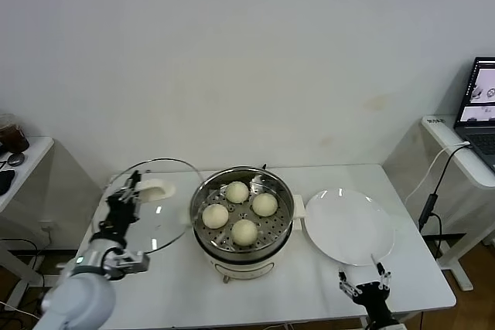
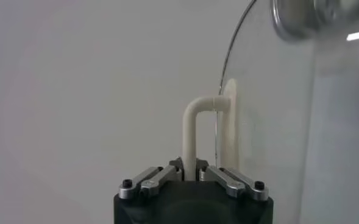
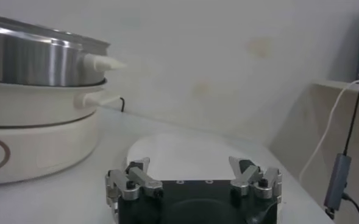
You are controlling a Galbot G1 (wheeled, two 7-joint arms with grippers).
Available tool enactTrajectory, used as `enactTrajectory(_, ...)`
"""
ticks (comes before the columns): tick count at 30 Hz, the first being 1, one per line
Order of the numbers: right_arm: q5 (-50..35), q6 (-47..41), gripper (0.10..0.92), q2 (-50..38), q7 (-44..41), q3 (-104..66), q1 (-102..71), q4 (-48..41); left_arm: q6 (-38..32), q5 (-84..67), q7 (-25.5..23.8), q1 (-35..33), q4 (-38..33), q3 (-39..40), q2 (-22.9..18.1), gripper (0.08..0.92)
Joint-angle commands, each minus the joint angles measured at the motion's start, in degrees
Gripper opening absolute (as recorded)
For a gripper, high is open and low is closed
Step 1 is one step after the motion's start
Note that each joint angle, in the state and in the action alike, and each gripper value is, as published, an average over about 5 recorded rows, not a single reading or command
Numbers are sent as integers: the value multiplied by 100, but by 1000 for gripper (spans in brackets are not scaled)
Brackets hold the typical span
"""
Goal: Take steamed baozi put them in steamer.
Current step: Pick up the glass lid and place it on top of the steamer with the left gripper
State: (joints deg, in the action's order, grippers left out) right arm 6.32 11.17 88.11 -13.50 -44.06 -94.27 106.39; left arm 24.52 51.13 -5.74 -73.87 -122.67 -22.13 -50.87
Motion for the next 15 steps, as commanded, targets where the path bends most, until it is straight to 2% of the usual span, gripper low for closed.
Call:
enactTrajectory(1,470,34,823,141,53,140,183,-180,881,1150,-854,1999,312,2462,-775,176)
enactTrajectory(7,623,31,823,222,68,354,319,-434,833,2208,-1193,1961,455,2590,-1296,176)
enactTrajectory(15,619,78,823,183,76,343,368,-521,766,3113,-1299,1934,896,2766,-2130,176)
